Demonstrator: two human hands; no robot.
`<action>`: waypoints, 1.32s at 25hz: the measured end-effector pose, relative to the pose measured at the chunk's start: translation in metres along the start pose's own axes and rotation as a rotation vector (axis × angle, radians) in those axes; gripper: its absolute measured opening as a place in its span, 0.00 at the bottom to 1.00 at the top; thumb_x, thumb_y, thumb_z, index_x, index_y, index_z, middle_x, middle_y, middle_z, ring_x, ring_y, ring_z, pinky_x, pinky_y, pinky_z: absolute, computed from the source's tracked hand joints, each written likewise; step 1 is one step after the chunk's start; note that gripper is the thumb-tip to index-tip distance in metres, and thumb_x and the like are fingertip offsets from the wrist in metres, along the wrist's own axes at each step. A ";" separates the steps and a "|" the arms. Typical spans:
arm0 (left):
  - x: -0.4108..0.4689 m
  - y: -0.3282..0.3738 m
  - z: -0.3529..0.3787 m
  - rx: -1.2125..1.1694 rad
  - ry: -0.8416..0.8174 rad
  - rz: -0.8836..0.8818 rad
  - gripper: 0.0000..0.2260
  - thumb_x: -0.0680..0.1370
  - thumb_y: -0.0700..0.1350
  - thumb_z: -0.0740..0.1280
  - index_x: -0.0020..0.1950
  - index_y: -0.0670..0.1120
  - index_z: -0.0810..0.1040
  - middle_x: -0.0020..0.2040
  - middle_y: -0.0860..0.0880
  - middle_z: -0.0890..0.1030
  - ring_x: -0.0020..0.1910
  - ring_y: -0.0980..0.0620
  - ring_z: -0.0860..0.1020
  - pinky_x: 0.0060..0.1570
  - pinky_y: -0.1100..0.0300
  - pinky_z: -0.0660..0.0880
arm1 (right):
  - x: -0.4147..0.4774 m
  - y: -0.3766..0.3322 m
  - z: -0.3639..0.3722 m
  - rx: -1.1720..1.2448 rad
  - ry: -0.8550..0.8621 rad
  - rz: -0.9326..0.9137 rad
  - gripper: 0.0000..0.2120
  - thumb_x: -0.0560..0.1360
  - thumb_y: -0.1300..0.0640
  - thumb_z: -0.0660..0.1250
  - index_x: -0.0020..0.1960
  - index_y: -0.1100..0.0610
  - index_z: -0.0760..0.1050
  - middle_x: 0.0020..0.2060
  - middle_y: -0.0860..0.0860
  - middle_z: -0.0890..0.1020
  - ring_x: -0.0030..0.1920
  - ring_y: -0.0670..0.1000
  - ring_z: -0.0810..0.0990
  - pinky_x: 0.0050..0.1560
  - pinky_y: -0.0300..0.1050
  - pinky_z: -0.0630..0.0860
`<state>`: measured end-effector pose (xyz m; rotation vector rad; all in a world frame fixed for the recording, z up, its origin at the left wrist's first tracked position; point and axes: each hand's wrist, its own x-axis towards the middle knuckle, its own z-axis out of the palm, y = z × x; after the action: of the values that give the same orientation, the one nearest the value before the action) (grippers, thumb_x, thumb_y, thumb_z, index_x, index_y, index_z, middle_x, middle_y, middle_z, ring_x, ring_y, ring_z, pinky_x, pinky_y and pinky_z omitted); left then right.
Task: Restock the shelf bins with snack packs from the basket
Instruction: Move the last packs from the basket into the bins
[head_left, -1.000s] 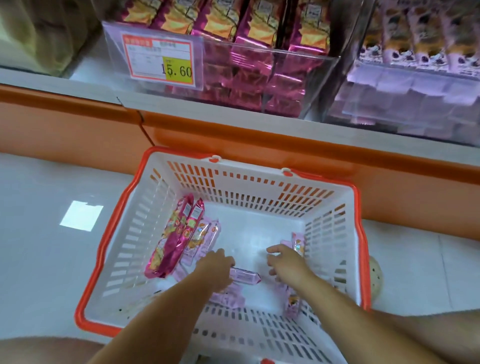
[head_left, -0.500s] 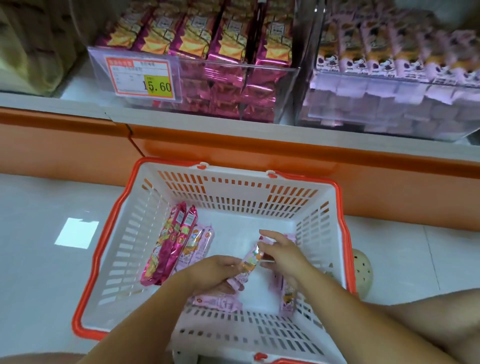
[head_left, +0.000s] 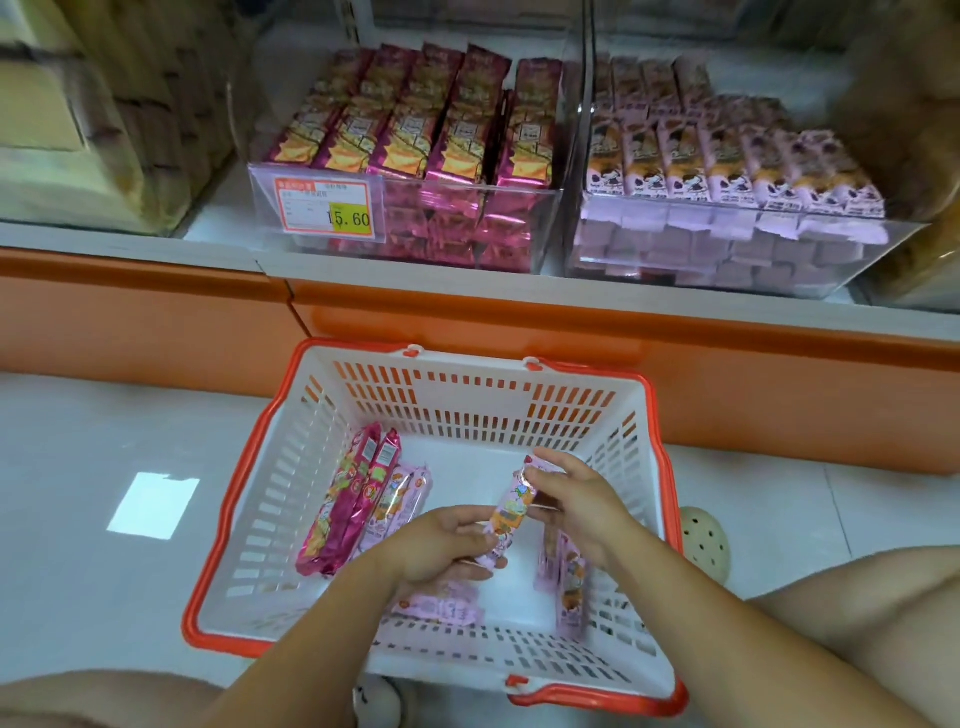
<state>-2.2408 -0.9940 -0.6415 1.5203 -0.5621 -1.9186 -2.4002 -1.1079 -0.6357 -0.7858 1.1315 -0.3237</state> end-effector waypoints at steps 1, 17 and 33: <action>-0.001 0.003 0.003 0.001 0.032 0.028 0.15 0.78 0.41 0.67 0.64 0.49 0.75 0.57 0.45 0.82 0.53 0.50 0.82 0.51 0.60 0.78 | -0.003 -0.002 0.001 0.034 0.017 -0.009 0.19 0.75 0.61 0.69 0.65 0.56 0.72 0.52 0.59 0.83 0.47 0.55 0.82 0.49 0.46 0.79; -0.083 0.266 0.069 0.765 0.689 1.200 0.18 0.75 0.51 0.67 0.65 0.60 0.73 0.59 0.66 0.77 0.57 0.65 0.75 0.56 0.68 0.72 | -0.124 -0.270 -0.024 -0.327 0.375 -0.989 0.13 0.74 0.59 0.71 0.53 0.46 0.72 0.43 0.45 0.84 0.43 0.40 0.83 0.41 0.34 0.78; -0.023 0.321 0.060 1.046 0.883 1.028 0.23 0.80 0.59 0.51 0.76 0.63 0.52 0.75 0.61 0.61 0.69 0.56 0.69 0.57 0.60 0.72 | 0.001 -0.373 -0.075 -0.920 0.617 -0.547 0.12 0.75 0.49 0.68 0.56 0.52 0.79 0.54 0.51 0.82 0.51 0.52 0.79 0.53 0.45 0.74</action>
<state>-2.2292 -1.2109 -0.3967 1.8311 -1.5924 -0.0343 -2.4116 -1.3972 -0.3887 -1.9141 1.6529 -0.5283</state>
